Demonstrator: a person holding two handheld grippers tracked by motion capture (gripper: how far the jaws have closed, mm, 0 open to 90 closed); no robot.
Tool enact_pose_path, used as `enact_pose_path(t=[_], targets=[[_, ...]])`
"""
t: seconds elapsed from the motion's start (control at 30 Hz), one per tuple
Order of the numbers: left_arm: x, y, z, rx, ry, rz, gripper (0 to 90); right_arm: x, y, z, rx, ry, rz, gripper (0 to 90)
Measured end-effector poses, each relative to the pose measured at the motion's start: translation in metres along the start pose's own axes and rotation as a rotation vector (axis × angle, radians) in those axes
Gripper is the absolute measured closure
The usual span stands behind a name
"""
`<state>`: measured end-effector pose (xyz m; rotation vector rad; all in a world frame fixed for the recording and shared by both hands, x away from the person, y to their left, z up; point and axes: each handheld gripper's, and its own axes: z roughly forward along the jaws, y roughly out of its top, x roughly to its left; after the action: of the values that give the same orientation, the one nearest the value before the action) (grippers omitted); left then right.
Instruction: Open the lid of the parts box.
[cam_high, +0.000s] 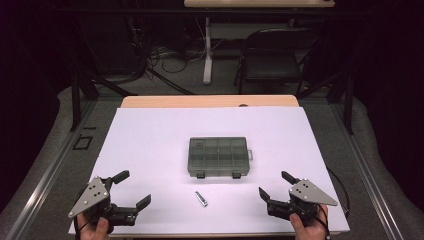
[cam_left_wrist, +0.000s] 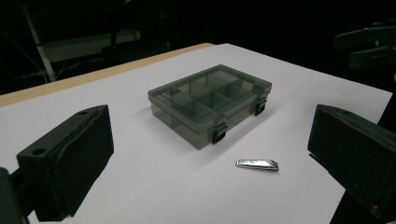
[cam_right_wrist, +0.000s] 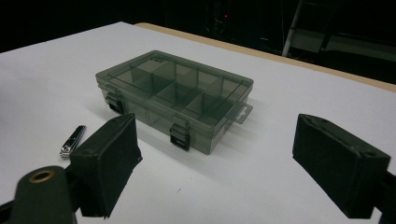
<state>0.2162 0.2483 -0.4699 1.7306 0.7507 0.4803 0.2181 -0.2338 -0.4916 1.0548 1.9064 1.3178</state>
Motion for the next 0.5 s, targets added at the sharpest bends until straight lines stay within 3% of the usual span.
enact_pose_path(t=[0.33, 0.47, 0.5], targets=[[0.005, 0.002, 0.013, 0.049, 0.000, -0.062, 0.1, -0.001, 0.004, 0.006, 0.024, 0.001, -0.001, 13.9], [0.012, 0.004, 0.023, 0.083, 0.008, -0.095, 0.1, -0.003, 0.011, 0.017, 0.083, -0.001, -0.007, 13.8], [0.015, 0.005, 0.028, 0.098, -0.003, -0.123, 0.1, -0.004, 0.012, 0.018, 0.098, 0.003, -0.009, 13.7]])
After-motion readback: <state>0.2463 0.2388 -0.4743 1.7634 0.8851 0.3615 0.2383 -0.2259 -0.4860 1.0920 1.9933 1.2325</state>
